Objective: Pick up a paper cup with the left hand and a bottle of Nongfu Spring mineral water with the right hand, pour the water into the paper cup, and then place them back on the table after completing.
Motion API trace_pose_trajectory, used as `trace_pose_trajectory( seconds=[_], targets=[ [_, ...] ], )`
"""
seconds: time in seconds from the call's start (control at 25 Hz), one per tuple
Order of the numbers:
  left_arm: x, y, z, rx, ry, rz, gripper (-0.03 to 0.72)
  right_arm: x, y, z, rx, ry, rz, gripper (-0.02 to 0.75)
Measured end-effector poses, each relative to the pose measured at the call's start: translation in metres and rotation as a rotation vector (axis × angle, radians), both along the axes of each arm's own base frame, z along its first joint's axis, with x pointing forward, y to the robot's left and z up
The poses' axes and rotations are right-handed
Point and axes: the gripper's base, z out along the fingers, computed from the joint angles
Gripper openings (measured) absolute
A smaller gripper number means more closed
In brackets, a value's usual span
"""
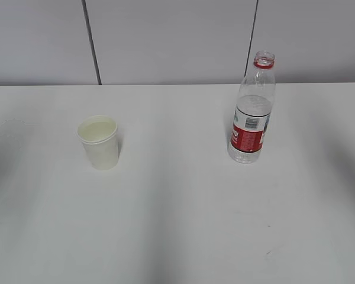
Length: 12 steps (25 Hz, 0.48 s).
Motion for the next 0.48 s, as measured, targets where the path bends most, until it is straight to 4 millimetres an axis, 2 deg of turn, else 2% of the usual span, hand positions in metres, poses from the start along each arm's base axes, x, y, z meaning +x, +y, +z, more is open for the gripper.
trace_pose_trajectory(
  seconds=[0.24,0.48],
  targets=[
    [-0.038,0.002,0.011,-0.003,-0.087,0.0,0.513,-0.042,0.004,-0.002,-0.002,-0.027,0.0,0.587],
    [-0.067,0.001,0.004,-0.022,-0.109,-0.002,0.513,-0.076,0.007,-0.015,0.004,-0.028,0.001,0.588]
  ],
)
